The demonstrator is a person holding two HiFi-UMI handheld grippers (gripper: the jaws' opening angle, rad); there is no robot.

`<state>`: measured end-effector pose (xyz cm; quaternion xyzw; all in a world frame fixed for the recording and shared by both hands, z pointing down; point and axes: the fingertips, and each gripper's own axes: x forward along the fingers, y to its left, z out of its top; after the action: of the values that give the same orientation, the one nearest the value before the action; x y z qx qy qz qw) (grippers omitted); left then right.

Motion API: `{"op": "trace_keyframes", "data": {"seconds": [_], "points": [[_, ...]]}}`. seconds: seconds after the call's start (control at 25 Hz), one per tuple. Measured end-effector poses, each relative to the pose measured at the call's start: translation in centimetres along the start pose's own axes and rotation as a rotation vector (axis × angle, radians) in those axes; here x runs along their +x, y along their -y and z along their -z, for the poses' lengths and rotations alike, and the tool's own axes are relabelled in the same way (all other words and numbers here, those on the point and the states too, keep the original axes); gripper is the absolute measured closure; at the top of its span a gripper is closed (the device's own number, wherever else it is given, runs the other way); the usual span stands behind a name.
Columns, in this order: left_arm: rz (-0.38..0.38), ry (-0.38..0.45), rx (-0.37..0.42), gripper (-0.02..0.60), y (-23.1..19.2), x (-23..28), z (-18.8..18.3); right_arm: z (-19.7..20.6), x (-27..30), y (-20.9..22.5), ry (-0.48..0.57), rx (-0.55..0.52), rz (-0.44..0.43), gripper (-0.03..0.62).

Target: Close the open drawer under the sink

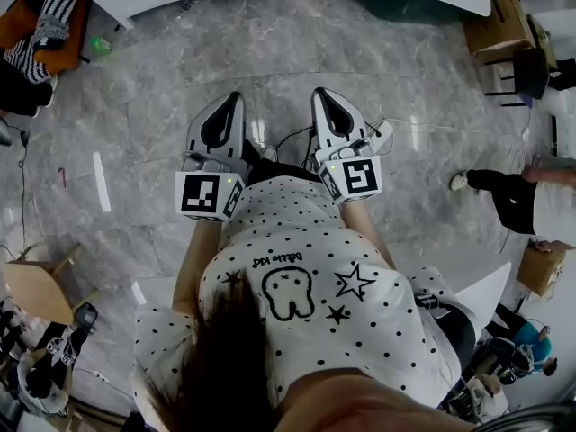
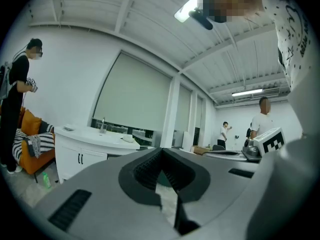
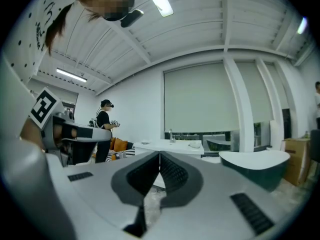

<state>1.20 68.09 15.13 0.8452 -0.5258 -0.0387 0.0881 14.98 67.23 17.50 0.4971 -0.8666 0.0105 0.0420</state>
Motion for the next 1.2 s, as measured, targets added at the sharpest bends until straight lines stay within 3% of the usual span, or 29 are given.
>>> {"op": "trace_keyframes", "data": {"seconds": [0.36,0.8,1.2], "points": [[0.016,-0.035,-0.006,0.577,-3.5,2.4,0.3,0.2,4.2,-0.4,-0.016,0.015,-0.009,0.580],[0.076,-0.035,0.005,0.577,-11.3,9.0,-2.4,-2.2,13.9,0.3,-0.007,0.009,0.064,0.580],[0.092,-0.038,0.007,0.577,-16.5,12.4,-3.3,-1.7,19.3,0.0,-0.023,0.019,0.092,0.580]]}}
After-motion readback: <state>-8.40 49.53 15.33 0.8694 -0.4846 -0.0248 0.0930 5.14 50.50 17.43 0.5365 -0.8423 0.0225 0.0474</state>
